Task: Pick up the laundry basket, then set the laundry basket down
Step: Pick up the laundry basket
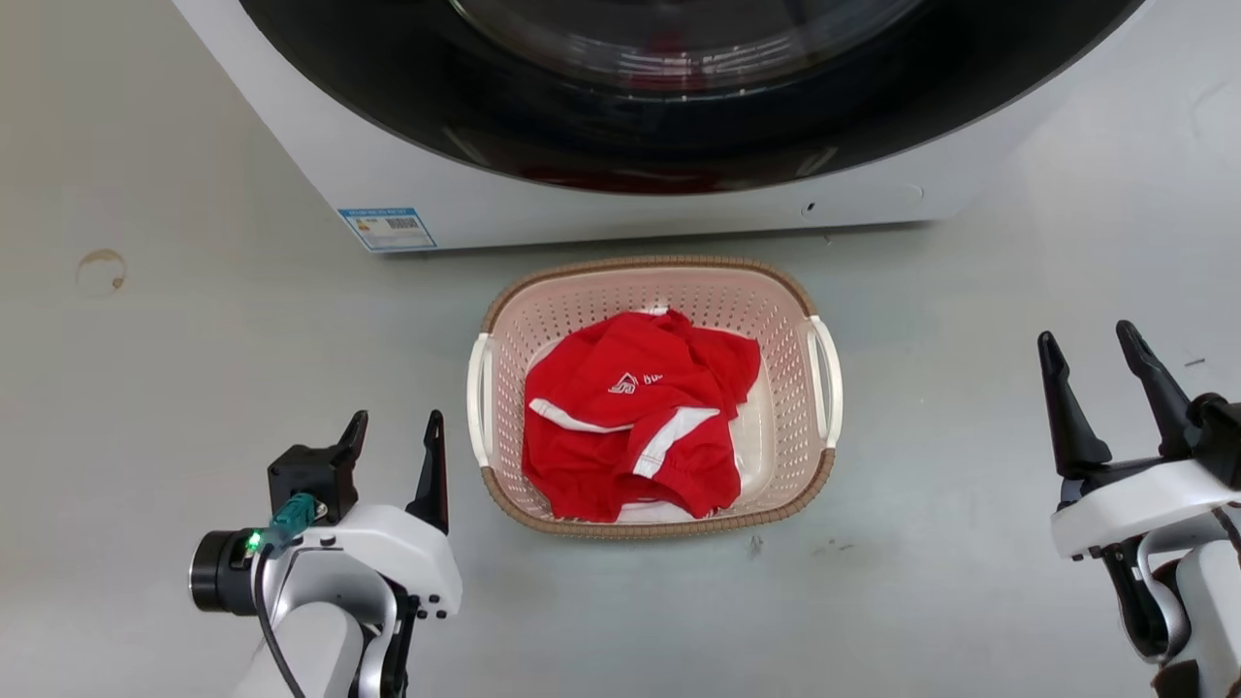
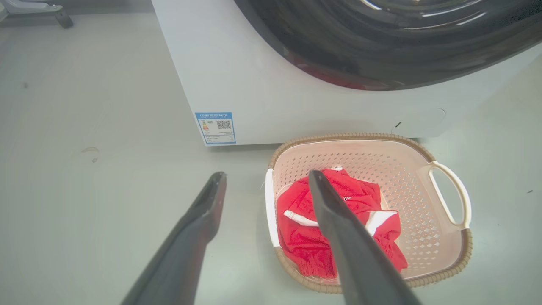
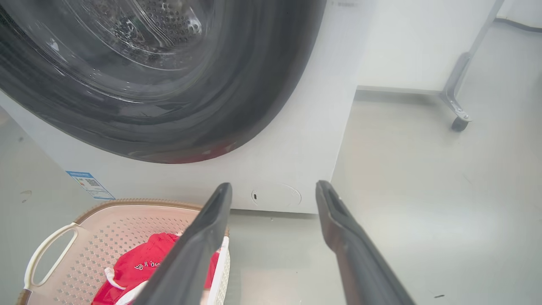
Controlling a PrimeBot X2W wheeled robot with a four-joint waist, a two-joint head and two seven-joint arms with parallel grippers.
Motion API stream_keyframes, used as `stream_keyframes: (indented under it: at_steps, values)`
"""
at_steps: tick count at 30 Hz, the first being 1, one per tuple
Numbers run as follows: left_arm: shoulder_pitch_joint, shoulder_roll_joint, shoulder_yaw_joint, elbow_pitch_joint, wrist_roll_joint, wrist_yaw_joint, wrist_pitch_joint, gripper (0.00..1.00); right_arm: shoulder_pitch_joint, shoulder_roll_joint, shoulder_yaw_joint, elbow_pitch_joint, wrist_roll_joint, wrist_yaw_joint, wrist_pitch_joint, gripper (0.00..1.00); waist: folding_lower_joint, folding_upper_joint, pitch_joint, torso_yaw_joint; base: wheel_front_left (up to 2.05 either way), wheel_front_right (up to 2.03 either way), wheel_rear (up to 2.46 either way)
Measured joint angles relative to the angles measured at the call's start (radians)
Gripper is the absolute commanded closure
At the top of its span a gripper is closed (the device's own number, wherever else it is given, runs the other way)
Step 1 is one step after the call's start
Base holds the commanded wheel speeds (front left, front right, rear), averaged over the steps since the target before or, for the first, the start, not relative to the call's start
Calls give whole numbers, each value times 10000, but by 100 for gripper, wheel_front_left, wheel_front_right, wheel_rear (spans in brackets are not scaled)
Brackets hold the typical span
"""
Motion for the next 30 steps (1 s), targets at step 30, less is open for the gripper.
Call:
stream_keyframes:
  at_steps: [30]
  values:
    - [-5180, -1521, -518, 6487, -531, -2184, -1670, 0, -3025, -299, 2075, 1973, 1749, 0, -2, 0, 0, 0, 3866, 527, 0, 0, 0]
